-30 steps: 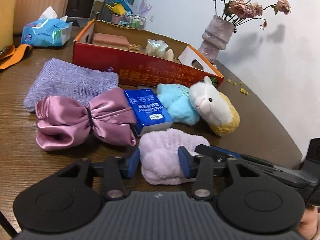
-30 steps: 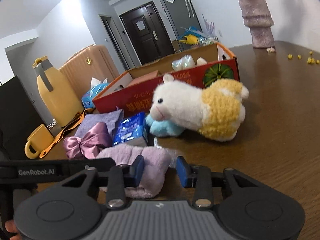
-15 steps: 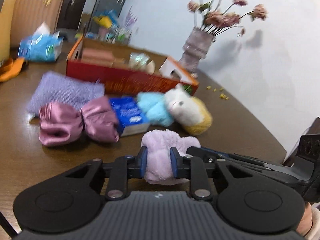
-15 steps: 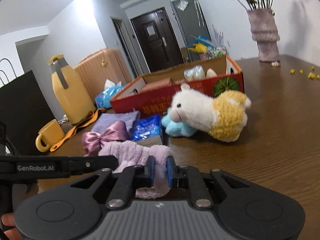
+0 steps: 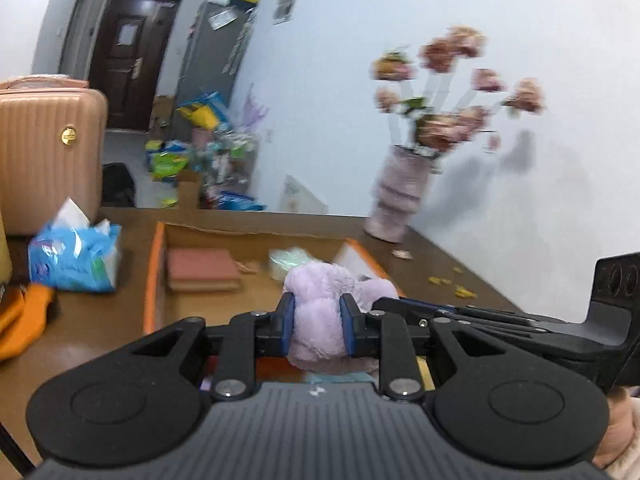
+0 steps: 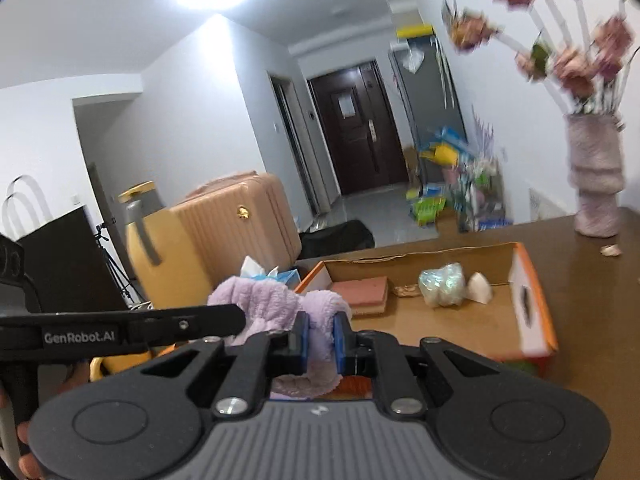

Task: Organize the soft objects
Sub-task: 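Carry the lilac towel into the red box and open both grippers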

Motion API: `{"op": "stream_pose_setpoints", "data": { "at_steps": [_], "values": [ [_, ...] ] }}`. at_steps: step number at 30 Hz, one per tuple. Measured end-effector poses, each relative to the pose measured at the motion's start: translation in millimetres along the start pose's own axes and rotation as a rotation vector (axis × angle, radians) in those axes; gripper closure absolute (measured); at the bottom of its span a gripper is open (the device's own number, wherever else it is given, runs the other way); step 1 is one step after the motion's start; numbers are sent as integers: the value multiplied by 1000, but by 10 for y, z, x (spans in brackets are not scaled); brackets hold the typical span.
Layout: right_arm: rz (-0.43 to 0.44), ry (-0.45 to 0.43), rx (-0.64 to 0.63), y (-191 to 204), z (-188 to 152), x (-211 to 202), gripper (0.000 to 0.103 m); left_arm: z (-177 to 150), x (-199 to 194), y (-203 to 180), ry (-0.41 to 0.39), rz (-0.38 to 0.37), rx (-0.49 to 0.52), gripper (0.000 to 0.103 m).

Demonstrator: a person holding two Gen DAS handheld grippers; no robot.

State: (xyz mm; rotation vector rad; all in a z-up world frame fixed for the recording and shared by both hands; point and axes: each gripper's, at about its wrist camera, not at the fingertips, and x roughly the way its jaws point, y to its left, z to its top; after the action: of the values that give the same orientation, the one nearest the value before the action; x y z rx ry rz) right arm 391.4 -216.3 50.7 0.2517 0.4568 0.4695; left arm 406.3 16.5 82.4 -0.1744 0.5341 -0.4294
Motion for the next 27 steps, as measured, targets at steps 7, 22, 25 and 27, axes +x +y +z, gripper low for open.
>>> {"op": "stream_pose_setpoints", "data": {
  "at_steps": [7,22,25,27],
  "values": [
    [-12,215,128,-375,323,1315,90,217,894,643,171,89,-51,79],
    [-79,419,-26,-168,95,1918,78,121,832,753,178,225,73,54],
    [-87,363,-34,-185,279,1623,76,211,594,654,132,247,93,47],
    [-109,316,-52,-205,412,1344,71,248,381,569,91,261,105,41]
  ]
}}
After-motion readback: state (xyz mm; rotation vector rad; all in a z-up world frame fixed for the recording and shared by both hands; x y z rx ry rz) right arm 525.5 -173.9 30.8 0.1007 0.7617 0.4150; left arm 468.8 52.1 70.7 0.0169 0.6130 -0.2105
